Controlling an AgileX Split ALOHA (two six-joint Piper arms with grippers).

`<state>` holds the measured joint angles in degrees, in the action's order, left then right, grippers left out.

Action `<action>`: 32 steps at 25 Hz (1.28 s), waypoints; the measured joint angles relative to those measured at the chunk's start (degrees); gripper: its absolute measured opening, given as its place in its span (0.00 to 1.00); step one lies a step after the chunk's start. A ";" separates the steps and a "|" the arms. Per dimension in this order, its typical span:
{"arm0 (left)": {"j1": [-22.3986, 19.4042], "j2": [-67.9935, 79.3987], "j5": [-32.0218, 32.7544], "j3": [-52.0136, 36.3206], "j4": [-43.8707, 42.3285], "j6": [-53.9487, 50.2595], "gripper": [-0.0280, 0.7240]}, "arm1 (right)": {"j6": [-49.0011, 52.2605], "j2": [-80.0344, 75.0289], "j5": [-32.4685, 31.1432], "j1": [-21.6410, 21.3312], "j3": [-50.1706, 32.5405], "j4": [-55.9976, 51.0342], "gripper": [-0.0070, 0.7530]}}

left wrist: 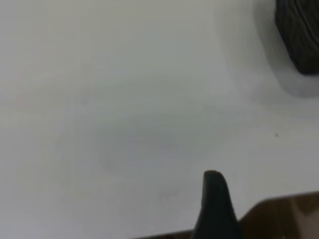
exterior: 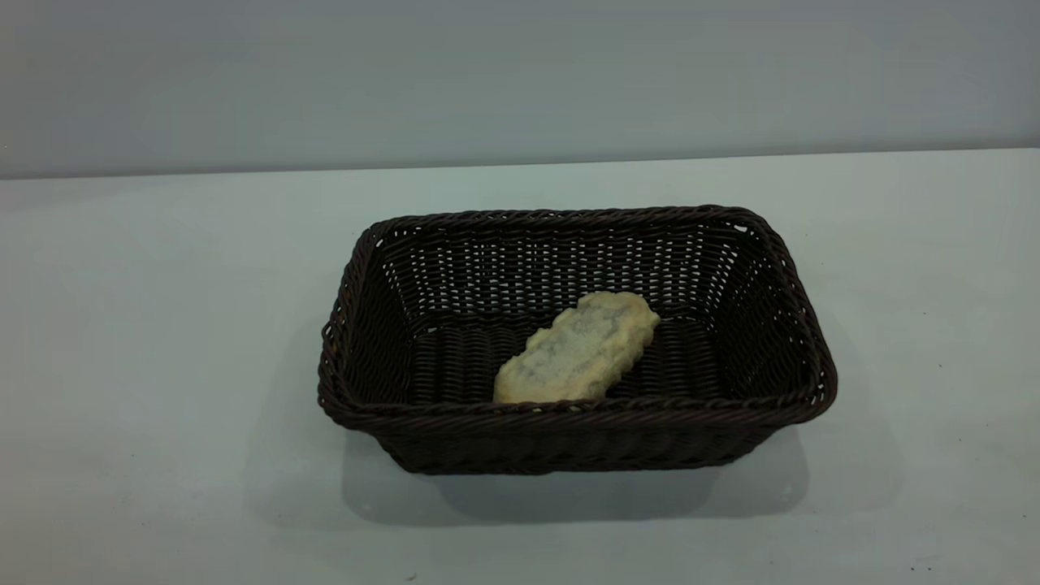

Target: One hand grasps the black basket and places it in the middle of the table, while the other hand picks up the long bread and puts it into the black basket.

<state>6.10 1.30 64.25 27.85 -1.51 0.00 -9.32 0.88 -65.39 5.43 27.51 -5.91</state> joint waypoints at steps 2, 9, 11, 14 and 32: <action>-1.21 -0.94 0.12 0.00 0.00 0.00 0.77 | 0.00 0.00 0.00 -1.56 0.00 0.00 0.61; -3.56 -2.55 0.37 0.00 0.00 0.00 0.77 | 0.00 0.00 0.00 -2.37 0.00 0.00 0.61; -3.57 -2.55 0.37 0.00 0.00 0.00 0.77 | 0.00 0.00 0.00 -2.44 0.00 0.00 0.61; -3.57 -2.55 0.44 0.00 0.00 0.00 0.77 | 0.00 0.00 0.00 -2.44 0.00 0.00 0.61; -3.57 -2.55 0.50 0.00 0.00 0.00 0.77 | 0.01 0.00 0.00 -2.44 0.00 0.00 0.61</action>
<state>2.53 -1.25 64.76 27.85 -1.51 0.00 -9.31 0.88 -65.39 2.99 27.51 -5.91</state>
